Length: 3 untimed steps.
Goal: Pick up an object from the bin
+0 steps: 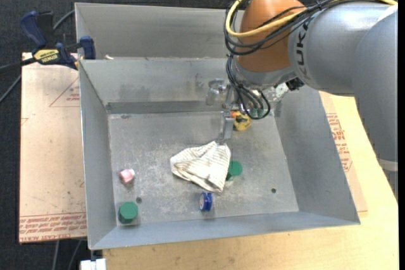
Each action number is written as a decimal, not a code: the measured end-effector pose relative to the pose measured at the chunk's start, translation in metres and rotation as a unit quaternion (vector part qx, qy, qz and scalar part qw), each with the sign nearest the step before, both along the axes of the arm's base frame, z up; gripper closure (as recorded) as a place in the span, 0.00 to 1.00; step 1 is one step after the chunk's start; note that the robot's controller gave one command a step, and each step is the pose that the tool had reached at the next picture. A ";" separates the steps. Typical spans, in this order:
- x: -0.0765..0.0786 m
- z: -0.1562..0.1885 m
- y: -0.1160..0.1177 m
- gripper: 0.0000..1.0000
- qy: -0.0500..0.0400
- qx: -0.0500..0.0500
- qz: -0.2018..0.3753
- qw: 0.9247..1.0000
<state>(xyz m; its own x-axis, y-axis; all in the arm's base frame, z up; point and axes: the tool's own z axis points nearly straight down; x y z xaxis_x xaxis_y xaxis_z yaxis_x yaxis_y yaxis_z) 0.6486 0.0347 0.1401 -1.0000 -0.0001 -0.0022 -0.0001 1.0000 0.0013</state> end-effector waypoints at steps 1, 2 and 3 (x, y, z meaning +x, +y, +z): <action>-0.067 -0.074 -0.004 0.00 0.007 0.001 -0.004 1.000; -0.017 -0.064 0.017 1.00 -0.001 0.001 -0.008 1.000; -0.017 -0.064 0.017 1.00 -0.001 0.001 -0.009 1.000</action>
Offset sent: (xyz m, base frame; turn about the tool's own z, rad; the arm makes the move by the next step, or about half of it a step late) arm -0.0176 0.0156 -0.0648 0.0185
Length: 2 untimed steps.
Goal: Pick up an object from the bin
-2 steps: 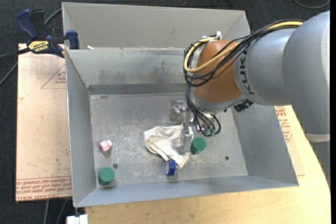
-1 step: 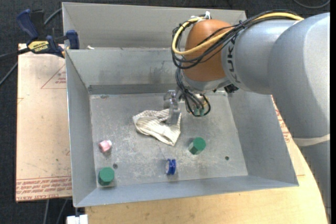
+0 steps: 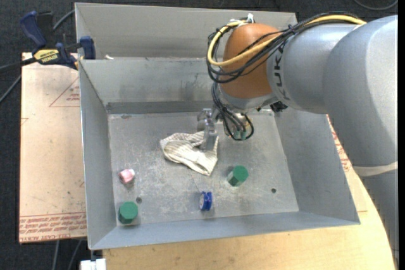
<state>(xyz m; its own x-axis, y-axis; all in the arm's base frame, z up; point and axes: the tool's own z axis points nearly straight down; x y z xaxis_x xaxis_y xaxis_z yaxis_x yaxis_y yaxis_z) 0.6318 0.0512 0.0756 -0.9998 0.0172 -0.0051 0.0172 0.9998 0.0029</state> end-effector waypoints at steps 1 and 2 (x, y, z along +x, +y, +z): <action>-0.005 0.100 0.002 1.00 -0.002 0.000 0.010 1.000; -0.005 0.100 0.002 1.00 -0.002 0.000 0.010 1.000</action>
Offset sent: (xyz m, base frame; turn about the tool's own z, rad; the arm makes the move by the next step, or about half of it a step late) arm 0.0000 0.0000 0.0000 0.0000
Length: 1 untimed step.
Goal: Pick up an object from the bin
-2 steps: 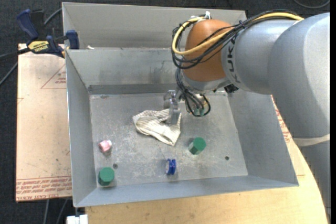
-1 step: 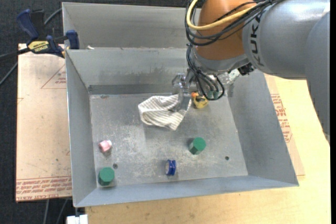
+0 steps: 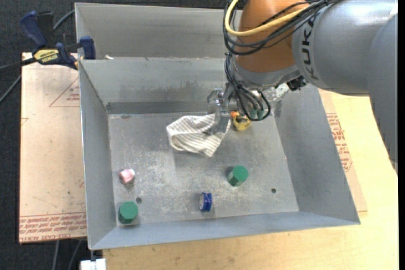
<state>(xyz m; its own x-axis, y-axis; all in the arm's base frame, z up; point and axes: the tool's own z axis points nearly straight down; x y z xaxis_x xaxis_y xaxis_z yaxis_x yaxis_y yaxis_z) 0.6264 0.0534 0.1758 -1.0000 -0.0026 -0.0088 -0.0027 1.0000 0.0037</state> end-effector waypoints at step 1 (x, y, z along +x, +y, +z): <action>0.003 0.092 0.002 1.00 0.000 0.000 0.012 1.000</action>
Offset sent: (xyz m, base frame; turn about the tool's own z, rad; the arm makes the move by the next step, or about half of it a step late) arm -0.0156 -0.0017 0.1942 0.0411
